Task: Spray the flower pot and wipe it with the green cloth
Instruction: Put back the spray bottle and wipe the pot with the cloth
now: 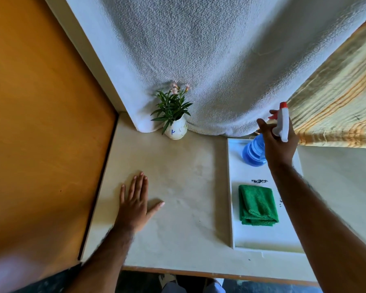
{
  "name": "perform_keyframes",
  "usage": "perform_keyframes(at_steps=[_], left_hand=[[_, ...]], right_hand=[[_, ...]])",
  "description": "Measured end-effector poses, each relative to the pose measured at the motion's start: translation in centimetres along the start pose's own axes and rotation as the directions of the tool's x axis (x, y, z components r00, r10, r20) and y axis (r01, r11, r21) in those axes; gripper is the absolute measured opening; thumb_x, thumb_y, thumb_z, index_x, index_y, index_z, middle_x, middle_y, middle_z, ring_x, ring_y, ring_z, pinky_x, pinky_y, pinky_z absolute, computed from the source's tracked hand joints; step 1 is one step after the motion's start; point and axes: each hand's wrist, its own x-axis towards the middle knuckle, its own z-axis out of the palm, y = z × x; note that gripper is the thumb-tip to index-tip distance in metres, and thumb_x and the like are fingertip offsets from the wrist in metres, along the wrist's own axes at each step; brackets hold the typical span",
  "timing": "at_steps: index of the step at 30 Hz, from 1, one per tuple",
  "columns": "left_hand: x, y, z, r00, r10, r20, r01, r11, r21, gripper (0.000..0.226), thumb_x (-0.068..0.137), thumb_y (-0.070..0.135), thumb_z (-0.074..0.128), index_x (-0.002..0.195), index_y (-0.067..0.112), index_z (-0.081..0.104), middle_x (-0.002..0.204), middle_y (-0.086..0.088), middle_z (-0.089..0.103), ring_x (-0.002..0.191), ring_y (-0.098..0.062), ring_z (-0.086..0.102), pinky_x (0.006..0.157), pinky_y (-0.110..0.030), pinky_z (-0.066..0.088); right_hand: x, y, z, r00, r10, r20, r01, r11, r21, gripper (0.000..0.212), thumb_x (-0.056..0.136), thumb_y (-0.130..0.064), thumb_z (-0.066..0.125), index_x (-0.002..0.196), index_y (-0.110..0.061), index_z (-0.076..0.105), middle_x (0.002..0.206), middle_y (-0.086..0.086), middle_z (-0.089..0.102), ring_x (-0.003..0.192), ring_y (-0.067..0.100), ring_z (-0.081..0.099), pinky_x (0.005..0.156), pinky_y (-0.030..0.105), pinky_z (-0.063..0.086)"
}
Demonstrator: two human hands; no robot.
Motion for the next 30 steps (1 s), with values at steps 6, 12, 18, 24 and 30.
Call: perform_keyframes(at_steps=[6, 12, 18, 24, 30], left_hand=[[0.1, -0.2, 0.1, 1.0, 0.001, 0.008, -0.001, 1.0, 0.008, 0.113, 0.089, 0.087, 0.009, 0.161, 0.003, 0.028, 0.17, -0.019, 0.03, 0.155, -0.038, 0.035, 0.122, -0.066, 0.029], [0.0, 0.0, 0.1, 1.0, -0.012, 0.002, 0.012, 1.0, -0.015, 0.112, 0.089, 0.087, 0.007, 0.161, 0.003, 0.029, 0.17, -0.017, 0.03, 0.156, -0.035, 0.034, 0.123, -0.066, 0.029], [-0.2, 0.4, -0.2, 1.0, -0.027, -0.005, 0.027, 0.999, -0.04, 0.111, 0.091, 0.086, 0.008, 0.157, 0.002, 0.038, 0.166, -0.018, 0.039, 0.151, -0.036, 0.042, 0.119, -0.066, 0.036], [-0.3, 0.4, -0.4, 0.999, -0.017, -0.035, 0.015, 0.999, -0.033, 0.111, 0.091, 0.085, 0.007, 0.157, 0.001, 0.039, 0.166, -0.018, 0.039, 0.151, -0.036, 0.042, 0.12, -0.066, 0.036], [-0.4, 0.3, 0.2, 0.997, -0.006, -0.08, 0.003, 1.0, -0.027, 0.103, 0.094, 0.081, 0.019, 0.157, 0.002, 0.039, 0.166, -0.017, 0.04, 0.151, -0.034, 0.043, 0.119, -0.064, 0.039]], right_hand=[[-0.1, 0.9, -0.7, 0.996, -0.011, 0.085, 0.021, 0.994, -0.112, 0.058, 0.08, -0.031, 0.087, 0.13, -0.019, 0.059, 0.097, 0.004, 0.069, 0.075, 0.003, 0.065, 0.074, 0.015, 0.052], [-6.5, 3.1, -6.0, 0.982, -0.158, 0.099, 0.183, 0.92, -0.346, 0.05, 0.092, -0.062, 0.061, 0.114, -0.017, 0.053, 0.098, 0.001, 0.054, 0.088, 0.016, 0.052, 0.082, 0.038, 0.048], [-14.2, 7.4, -11.8, 0.639, -0.078, 0.765, 0.66, 0.566, -0.494, 0.078, 0.082, -0.073, 0.065, 0.13, -0.011, 0.061, 0.132, 0.006, 0.057, 0.122, 0.026, 0.057, 0.101, 0.043, 0.053], [-15.1, 8.4, -12.1, 0.576, -0.009, 0.817, 0.726, 0.466, -0.506, 0.079, 0.082, -0.033, 0.08, 0.149, -0.009, 0.048, 0.16, 0.012, 0.038, 0.142, 0.03, 0.045, 0.111, 0.049, 0.046], [-15.1, 6.6, -10.6, 0.709, -0.023, 0.705, 0.622, 0.492, -0.609, 0.081, 0.063, 0.02, 0.08, 0.138, -0.001, 0.06, 0.143, 0.013, 0.06, 0.122, 0.035, 0.066, 0.083, 0.048, 0.064]])
